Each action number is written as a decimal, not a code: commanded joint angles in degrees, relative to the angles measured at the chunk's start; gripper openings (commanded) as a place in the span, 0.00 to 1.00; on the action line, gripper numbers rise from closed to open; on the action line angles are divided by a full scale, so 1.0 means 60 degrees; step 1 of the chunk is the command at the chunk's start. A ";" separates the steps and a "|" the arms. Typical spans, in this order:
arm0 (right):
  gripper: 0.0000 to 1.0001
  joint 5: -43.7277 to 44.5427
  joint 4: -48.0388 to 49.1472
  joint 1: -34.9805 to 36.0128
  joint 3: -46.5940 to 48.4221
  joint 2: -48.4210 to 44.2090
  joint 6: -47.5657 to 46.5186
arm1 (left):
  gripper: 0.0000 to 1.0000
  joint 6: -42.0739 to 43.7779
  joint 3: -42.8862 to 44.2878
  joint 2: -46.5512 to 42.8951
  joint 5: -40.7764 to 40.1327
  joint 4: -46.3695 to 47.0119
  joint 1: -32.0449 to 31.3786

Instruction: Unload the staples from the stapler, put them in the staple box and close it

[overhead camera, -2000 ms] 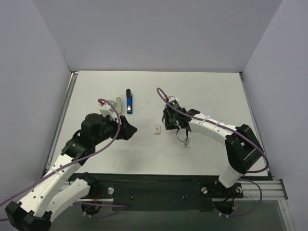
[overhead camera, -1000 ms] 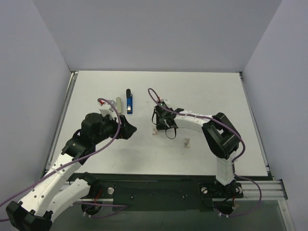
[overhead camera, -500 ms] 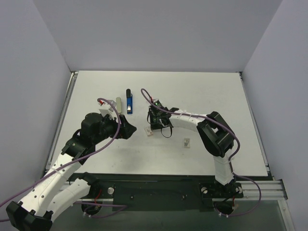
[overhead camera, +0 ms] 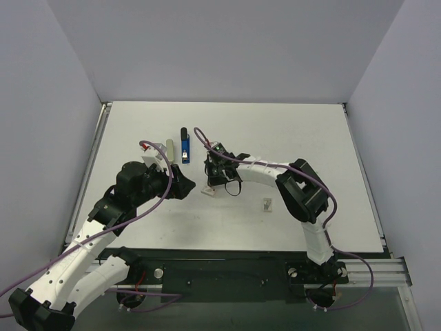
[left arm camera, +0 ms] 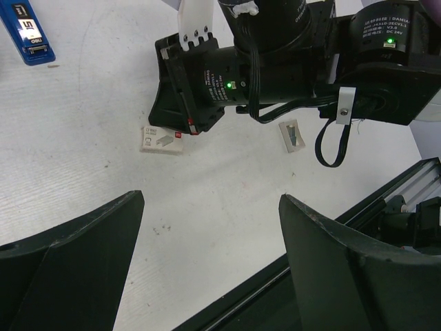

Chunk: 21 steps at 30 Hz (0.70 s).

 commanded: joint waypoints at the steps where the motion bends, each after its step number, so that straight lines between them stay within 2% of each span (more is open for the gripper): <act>1: 0.00 -0.0280 -0.0303 0.0198 0.0118 0.0052 -0.0223 | 0.91 0.0003 0.0026 -0.0010 0.0131 0.0513 0.0042; 7: 0.00 0.0274 -0.0127 0.0184 -0.0189 -0.0870 -0.0208 | 0.91 0.0003 0.0026 0.0049 0.0131 0.0528 0.0057; 11: 0.11 0.1007 -0.0244 0.0125 -0.0306 -0.1998 -0.0399 | 0.91 0.0003 0.0026 0.0107 0.0131 0.0557 0.0086; 12: 0.17 0.1110 -0.0273 0.0038 -0.0466 -0.2420 -0.0384 | 0.91 0.0017 0.0026 0.0151 0.0131 0.0514 0.0086; 16: 0.30 0.1389 -0.0433 -0.0401 -0.1185 -0.3592 -0.0063 | 0.95 0.0047 0.0040 0.0356 0.0102 0.0470 0.0101; 21: 0.42 0.2092 -0.1151 -0.0842 -0.2311 -0.4854 0.0626 | 0.95 0.0149 0.0245 0.0912 0.0175 0.0279 0.0115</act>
